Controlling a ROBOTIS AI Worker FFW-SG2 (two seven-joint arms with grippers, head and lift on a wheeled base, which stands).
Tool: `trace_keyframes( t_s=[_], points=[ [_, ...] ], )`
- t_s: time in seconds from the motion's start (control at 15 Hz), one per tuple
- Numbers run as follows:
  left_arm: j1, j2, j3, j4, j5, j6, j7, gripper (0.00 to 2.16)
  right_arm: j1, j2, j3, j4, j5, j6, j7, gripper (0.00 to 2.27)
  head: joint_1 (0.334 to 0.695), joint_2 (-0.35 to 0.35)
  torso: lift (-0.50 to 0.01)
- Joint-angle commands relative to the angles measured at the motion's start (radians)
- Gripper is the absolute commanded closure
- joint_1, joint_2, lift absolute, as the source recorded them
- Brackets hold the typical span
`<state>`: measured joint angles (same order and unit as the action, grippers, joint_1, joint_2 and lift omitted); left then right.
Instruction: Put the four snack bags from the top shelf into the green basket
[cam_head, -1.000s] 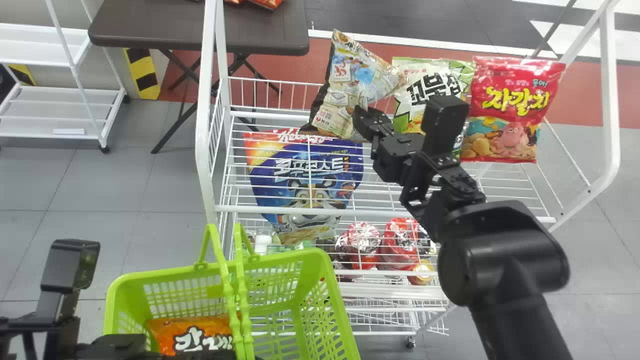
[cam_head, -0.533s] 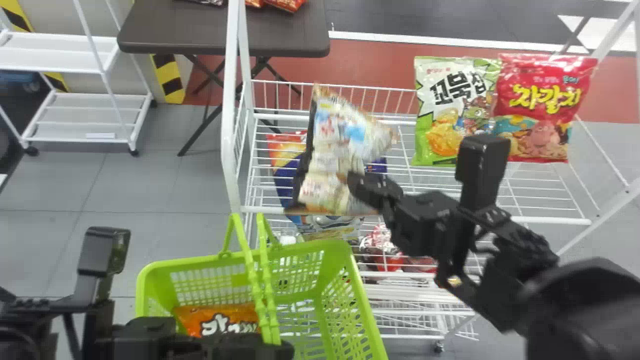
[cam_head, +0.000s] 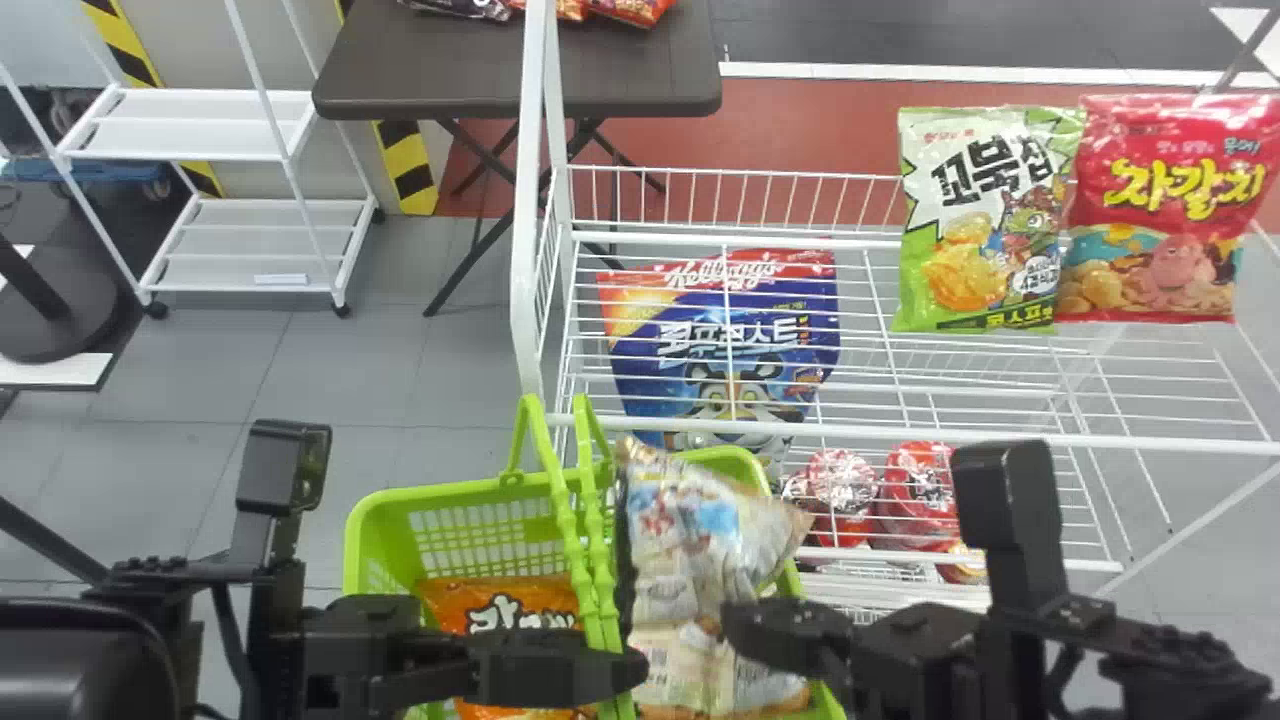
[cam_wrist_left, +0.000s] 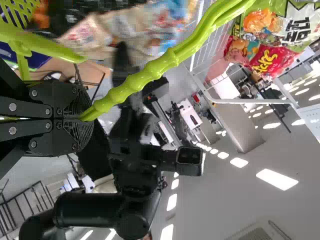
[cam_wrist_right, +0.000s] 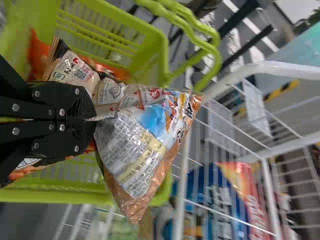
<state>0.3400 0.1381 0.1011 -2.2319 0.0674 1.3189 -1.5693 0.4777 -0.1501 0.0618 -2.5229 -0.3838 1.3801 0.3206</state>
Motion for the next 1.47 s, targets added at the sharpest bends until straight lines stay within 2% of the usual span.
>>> trace_keyframes(
  t_s=[0.0, 0.07, 0.13, 0.2, 0.47, 0.67, 0.73, 0.8, 0.87, 1.07, 1.13, 1.4],
  points=[
    [-0.001, 0.000, -0.004, 0.000, 0.002, 0.003, -0.011, 2.15, -0.011, -0.003, 0.053, 0.052, 0.037, 0.012, 0.000, 2.10, 0.695, 0.021, -0.006],
    [0.001, 0.000, -0.006, 0.000, 0.003, 0.003, -0.011, 2.15, -0.011, -0.003, 0.058, 0.056, 0.049, 0.003, -0.002, 1.68, 0.695, 0.029, -0.006],
    [0.002, 0.000, -0.006, 0.000, 0.003, 0.003, -0.011, 2.15, -0.011, -0.003, 0.056, 0.056, 0.052, -0.009, -0.002, 0.62, 0.695, 0.036, -0.006],
    [0.005, 0.000, -0.008, 0.001, 0.003, 0.003, -0.011, 2.15, -0.013, -0.003, 0.052, 0.056, 0.051, -0.025, -0.002, 0.00, 0.695, 0.038, -0.006],
    [0.016, 0.000, -0.009, 0.003, 0.002, 0.000, -0.011, 2.15, -0.013, -0.002, 0.015, 0.035, 0.029, -0.104, 0.028, 0.06, 0.695, 0.036, -0.006],
    [0.031, 0.001, -0.001, -0.003, 0.003, 0.000, -0.011, 2.15, -0.045, 0.010, -0.154, -0.022, 0.023, -0.187, 0.014, 0.08, 0.695, 0.011, -0.006],
    [0.036, 0.001, -0.001, -0.005, 0.003, 0.000, -0.011, 2.15, -0.094, 0.014, -0.227, -0.014, 0.025, -0.200, 0.006, 0.08, 0.695, -0.016, -0.006],
    [0.037, 0.001, -0.001, -0.005, 0.005, 0.000, -0.011, 2.15, -0.145, 0.014, -0.290, 0.024, 0.037, -0.206, 0.003, 0.08, 0.695, -0.098, -0.006],
    [0.037, 0.000, -0.003, -0.005, 0.003, 0.000, -0.011, 2.15, -0.189, 0.012, -0.335, 0.079, 0.046, -0.261, 0.005, 0.08, 0.695, -0.150, -0.006],
    [0.039, -0.002, -0.020, -0.006, 0.005, 0.000, -0.011, 2.15, -0.324, 0.007, -0.389, 0.285, 0.157, -0.451, 0.003, 0.08, 0.695, -0.274, -0.006],
    [0.044, -0.002, -0.023, -0.008, 0.005, 0.000, -0.011, 2.15, -0.369, 0.006, -0.402, 0.352, 0.174, -0.460, 0.005, 0.09, 0.695, -0.337, -0.006],
    [0.060, -0.002, -0.023, -0.009, 0.009, -0.006, -0.011, 2.15, -0.528, 0.009, -0.401, 0.625, 0.276, -0.549, 0.018, 0.09, 0.695, -0.350, -0.006]
  ],
)
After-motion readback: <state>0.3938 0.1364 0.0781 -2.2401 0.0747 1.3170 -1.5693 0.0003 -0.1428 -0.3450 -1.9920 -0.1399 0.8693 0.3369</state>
